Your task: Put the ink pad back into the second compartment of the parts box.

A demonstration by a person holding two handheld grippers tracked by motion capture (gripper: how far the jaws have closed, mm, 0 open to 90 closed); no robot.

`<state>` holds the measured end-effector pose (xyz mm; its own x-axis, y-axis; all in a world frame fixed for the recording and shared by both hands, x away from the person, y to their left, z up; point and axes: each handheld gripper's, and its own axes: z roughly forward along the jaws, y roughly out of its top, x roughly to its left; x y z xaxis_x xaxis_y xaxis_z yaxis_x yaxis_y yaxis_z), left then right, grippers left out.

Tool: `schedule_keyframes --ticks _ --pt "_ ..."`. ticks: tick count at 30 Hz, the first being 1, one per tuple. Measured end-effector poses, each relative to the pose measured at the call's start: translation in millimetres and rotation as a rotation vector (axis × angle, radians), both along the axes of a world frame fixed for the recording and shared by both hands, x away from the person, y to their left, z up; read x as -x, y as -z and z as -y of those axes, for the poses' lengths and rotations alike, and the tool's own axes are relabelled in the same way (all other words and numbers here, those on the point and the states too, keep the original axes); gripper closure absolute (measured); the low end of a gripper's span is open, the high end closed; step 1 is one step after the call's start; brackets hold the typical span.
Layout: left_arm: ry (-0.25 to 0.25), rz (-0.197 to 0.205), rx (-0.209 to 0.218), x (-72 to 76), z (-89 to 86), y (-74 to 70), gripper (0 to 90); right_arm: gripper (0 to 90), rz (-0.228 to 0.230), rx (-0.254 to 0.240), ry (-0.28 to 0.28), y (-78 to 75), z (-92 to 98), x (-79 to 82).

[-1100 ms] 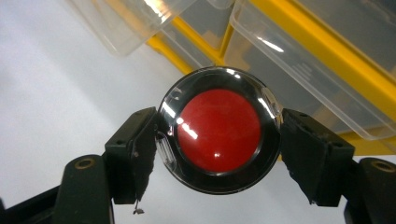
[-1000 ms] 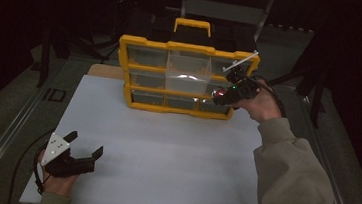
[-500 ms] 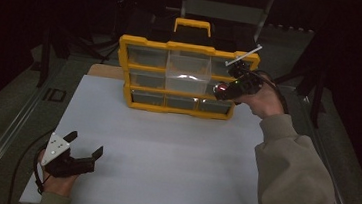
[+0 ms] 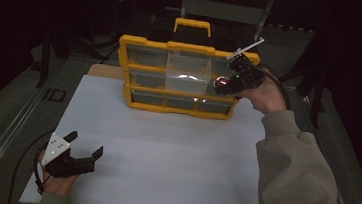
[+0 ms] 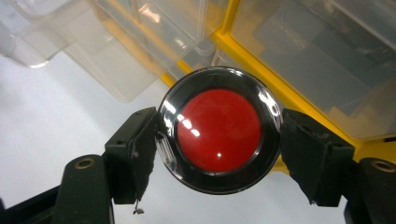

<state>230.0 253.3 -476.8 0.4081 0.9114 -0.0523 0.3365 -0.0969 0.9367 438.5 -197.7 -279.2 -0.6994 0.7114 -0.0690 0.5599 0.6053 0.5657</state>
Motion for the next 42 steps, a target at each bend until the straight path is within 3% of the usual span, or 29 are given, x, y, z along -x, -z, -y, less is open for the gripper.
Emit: schedule_keyframes --ticks 15,42 --pt "0.005 -0.005 -0.004 -0.7 1.8 0.7 0.0 29.8 0.037 0.007 -0.031 -20.5 -5.9 2.7" --pt "0.009 -0.012 -0.01 -1.3 2.3 1.3 0.0 29.8 0.074 -0.038 -0.047 -49.7 -13.9 -2.1"
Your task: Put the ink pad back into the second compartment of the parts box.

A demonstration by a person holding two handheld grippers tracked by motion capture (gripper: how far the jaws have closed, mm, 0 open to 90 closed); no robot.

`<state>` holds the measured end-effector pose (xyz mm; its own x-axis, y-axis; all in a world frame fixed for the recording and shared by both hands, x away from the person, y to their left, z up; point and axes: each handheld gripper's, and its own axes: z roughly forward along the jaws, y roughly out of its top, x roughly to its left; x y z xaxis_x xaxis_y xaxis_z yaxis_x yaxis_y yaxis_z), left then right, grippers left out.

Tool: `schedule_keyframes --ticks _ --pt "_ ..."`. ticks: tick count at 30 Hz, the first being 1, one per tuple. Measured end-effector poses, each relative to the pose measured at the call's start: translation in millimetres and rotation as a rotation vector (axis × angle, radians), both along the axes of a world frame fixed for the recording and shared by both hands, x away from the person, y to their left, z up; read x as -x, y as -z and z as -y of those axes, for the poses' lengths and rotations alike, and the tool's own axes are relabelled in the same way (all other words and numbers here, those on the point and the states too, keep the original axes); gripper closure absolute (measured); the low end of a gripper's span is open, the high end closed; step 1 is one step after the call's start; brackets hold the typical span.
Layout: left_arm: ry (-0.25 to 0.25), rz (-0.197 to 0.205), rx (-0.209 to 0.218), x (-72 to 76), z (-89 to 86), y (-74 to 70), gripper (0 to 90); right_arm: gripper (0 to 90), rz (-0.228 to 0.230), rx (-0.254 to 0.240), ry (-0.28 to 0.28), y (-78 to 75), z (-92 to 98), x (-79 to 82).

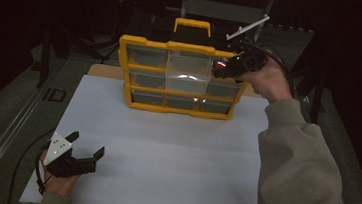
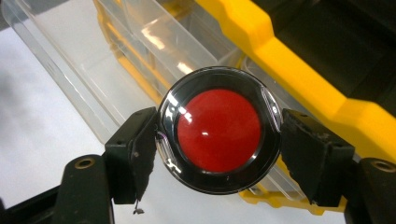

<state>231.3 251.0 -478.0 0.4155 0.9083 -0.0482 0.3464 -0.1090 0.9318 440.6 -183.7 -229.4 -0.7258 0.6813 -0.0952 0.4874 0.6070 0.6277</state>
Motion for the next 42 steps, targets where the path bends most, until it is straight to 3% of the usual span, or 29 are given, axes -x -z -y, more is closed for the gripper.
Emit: schedule_keyframes --ticks 21,42 --pt "-0.003 0.0 0.002 -0.1 -0.5 -0.2 0.0 29.8 0.019 -0.058 -0.059 -10.9 -27.5 -0.4" --pt "-0.003 0.002 0.001 0.0 -1.4 -0.4 0.0 29.7 0.01 -0.116 -0.064 -5.7 -52.0 -1.9"
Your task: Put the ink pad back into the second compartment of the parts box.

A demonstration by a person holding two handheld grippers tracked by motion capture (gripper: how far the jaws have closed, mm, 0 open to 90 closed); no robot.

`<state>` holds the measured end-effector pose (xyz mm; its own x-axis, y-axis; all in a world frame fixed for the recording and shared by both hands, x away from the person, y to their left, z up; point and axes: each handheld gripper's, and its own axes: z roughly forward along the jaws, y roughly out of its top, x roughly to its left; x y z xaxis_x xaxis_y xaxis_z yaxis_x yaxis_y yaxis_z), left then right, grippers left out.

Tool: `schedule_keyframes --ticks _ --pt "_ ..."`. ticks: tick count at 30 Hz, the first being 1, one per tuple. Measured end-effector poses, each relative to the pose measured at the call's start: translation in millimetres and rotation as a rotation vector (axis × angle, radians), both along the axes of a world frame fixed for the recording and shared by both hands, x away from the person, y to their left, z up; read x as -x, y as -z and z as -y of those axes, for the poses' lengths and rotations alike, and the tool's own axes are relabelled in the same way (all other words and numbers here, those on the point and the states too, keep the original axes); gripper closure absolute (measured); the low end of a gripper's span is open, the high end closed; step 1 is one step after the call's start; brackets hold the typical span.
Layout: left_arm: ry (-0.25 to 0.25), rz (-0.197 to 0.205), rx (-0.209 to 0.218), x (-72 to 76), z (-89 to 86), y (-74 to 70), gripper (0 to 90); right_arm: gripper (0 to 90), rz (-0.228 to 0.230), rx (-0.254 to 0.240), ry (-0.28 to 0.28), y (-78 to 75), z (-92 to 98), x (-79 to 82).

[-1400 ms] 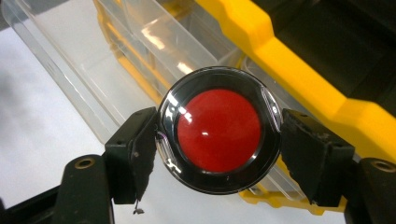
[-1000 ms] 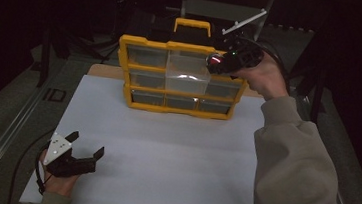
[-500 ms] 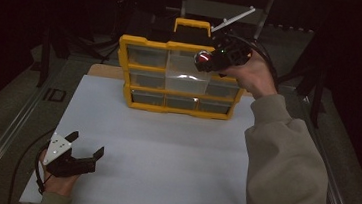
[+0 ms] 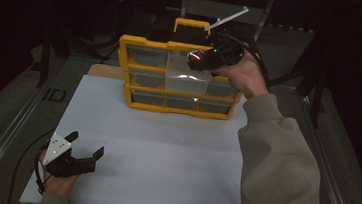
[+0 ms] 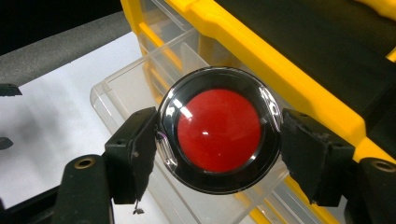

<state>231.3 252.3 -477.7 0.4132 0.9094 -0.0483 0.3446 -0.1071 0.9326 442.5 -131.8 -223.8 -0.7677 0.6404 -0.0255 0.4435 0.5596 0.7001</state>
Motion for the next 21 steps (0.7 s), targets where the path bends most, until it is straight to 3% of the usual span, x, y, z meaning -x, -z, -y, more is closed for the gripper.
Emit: schedule_keyframes --ticks 6,10,14,21 --pt "0.001 -0.002 0.001 -0.2 0.2 0.2 0.0 29.4 -0.003 -0.02 0.002 2.9 0.1 -1.0" --pt "0.002 -0.002 -0.001 -0.2 0.5 0.2 0.0 10.0 0.016 -0.026 0.023 3.3 -1.2 -0.5" --pt "0.0 -0.002 0.003 -0.2 0.1 0.3 0.0 9.5 0.041 -0.011 0.028 2.2 0.3 0.6" --pt "0.0 -0.001 0.0 -0.2 0.5 0.2 0.0 9.5 0.034 0.015 0.022 4.4 4.9 1.4"
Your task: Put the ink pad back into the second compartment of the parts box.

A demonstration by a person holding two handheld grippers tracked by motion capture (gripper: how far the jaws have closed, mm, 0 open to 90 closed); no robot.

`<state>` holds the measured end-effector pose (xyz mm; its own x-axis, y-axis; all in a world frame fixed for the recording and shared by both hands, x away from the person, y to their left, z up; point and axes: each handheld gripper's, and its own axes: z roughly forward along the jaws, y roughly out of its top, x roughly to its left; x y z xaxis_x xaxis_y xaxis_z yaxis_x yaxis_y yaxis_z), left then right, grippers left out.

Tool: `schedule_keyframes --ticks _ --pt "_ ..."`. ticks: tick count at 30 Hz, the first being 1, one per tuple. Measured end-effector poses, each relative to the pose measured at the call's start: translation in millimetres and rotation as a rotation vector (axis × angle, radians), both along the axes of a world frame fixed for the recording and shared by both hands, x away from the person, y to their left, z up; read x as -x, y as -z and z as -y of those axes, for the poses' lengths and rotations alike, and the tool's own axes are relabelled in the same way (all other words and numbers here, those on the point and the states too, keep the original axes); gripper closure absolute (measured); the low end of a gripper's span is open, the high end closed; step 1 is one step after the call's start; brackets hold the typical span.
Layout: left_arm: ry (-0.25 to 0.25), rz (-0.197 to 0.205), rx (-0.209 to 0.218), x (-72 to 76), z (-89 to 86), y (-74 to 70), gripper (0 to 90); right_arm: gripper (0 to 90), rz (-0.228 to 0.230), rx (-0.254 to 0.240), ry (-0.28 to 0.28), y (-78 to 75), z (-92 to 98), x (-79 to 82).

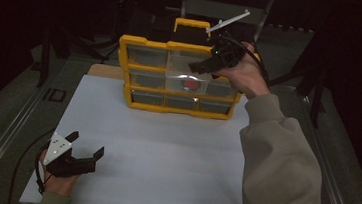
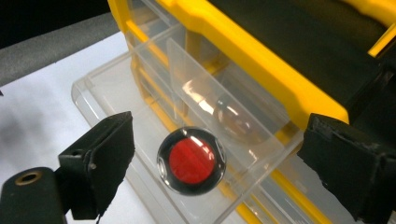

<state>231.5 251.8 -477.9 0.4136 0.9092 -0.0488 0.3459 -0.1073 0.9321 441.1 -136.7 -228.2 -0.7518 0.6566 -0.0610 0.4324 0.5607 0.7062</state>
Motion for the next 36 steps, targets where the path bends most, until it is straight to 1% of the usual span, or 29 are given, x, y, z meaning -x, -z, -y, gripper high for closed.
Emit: schedule_keyframes --ticks 6,15,36 --pt "-0.001 0.0 0.0 0.1 -0.1 0.0 0.0 9.5 0.0 0.018 -0.006 2.5 4.7 0.2" --pt "-0.001 -0.001 -0.001 0.5 -0.5 -0.3 0.0 9.6 -0.01 0.03 -0.005 4.3 12.6 0.5" --pt "-0.004 0.001 0.001 0.7 -0.5 -0.5 0.0 9.7 -0.007 0.052 0.032 2.5 35.1 2.7"
